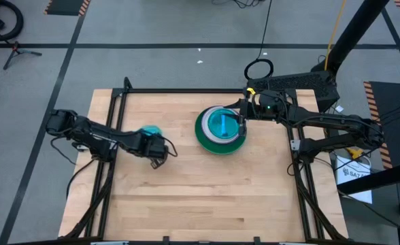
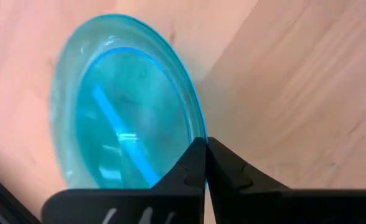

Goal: Stack plastic plates
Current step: Stack the blue plate on the blue plate

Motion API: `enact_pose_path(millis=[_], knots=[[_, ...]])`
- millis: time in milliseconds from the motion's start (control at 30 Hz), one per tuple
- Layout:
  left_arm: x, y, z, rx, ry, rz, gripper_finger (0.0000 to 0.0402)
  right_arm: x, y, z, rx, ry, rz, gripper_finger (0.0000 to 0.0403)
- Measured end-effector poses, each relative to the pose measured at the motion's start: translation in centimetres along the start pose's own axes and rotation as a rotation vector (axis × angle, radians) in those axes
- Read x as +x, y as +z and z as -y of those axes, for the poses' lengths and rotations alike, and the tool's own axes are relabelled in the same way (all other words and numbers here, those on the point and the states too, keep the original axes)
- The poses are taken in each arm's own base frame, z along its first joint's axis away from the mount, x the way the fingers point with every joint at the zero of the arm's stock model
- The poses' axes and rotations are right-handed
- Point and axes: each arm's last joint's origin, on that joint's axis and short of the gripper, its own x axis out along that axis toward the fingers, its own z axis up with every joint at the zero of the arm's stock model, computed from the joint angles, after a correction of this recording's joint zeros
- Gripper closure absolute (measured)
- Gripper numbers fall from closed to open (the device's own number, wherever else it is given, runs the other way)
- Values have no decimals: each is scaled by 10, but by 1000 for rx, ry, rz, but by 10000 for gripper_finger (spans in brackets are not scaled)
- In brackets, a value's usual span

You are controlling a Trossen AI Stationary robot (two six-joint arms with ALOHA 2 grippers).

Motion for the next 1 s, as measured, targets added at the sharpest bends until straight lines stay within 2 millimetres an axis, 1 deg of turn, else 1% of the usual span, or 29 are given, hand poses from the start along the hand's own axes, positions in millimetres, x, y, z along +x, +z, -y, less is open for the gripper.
enact_pose_path(millis=[167,333,500,600,733,867,1000], knots=[[-14,15,3,190,41,113,395,0,0,0,-2,0,0,291],[-27,30,7,394,120,245,395,0,0,0,-2,0,0,291],[-34,46,17,630,113,404,396,0,0,0,-2,0,0,291],[-33,56,25,775,132,487,396,0,0,0,-2,0,0,291],[-26,71,32,913,156,565,396,0,0,0,-2,0,0,291],[-13,85,33,1046,102,599,396,0,0,0,-2,0,0,291],[-3,97,31,1115,75,634,396,0,0,0,-2,-1,0,291]])
